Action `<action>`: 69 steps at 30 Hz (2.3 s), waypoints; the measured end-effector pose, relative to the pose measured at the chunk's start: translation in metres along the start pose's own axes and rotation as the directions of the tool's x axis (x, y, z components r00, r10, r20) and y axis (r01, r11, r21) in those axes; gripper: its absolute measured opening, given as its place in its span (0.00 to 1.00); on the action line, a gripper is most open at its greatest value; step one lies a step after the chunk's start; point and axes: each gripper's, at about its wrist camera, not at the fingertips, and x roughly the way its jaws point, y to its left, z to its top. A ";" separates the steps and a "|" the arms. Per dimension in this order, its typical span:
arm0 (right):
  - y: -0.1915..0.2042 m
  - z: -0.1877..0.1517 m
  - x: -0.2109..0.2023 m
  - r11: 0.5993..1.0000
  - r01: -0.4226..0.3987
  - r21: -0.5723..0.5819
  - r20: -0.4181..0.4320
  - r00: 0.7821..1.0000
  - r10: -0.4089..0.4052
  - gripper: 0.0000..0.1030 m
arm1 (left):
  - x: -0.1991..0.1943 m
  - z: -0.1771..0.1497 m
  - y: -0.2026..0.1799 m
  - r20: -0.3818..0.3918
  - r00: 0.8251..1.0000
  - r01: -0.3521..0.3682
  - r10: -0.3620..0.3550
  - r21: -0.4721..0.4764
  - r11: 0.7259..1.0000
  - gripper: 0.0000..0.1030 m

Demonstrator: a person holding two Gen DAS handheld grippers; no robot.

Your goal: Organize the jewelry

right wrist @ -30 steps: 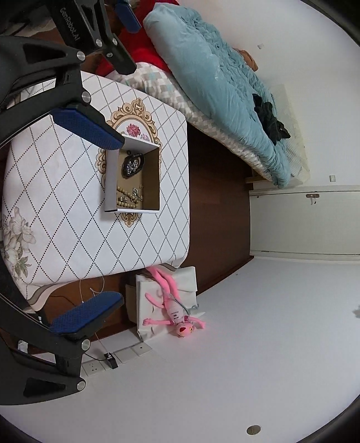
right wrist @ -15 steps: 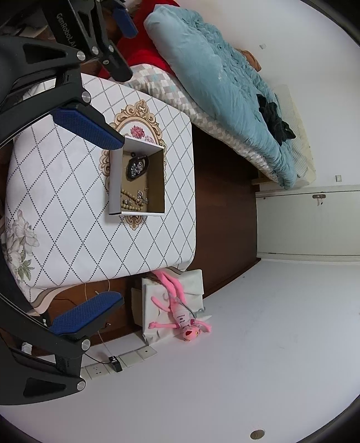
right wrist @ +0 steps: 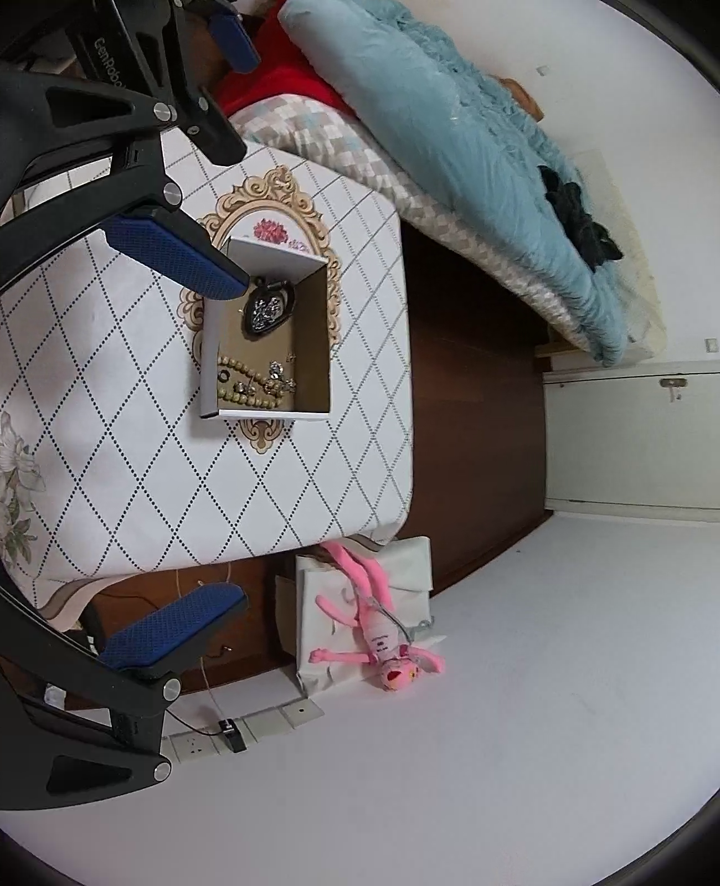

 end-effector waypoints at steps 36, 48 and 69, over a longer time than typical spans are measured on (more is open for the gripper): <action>-0.005 0.010 0.029 0.999 -0.008 -0.032 -0.115 0.993 0.004 1.00 | 0.006 0.009 0.002 -0.037 0.999 -0.032 0.032 0.011 0.999 1.00; -0.005 0.014 0.025 0.999 -0.011 -0.049 -0.114 0.993 0.006 1.00 | 0.004 0.007 0.005 -0.032 0.999 -0.029 0.029 0.014 0.999 1.00; -0.004 0.016 0.018 0.998 -0.021 -0.060 -0.113 0.993 0.015 1.00 | -0.008 0.012 0.005 -0.012 0.999 -0.035 0.035 0.011 0.999 1.00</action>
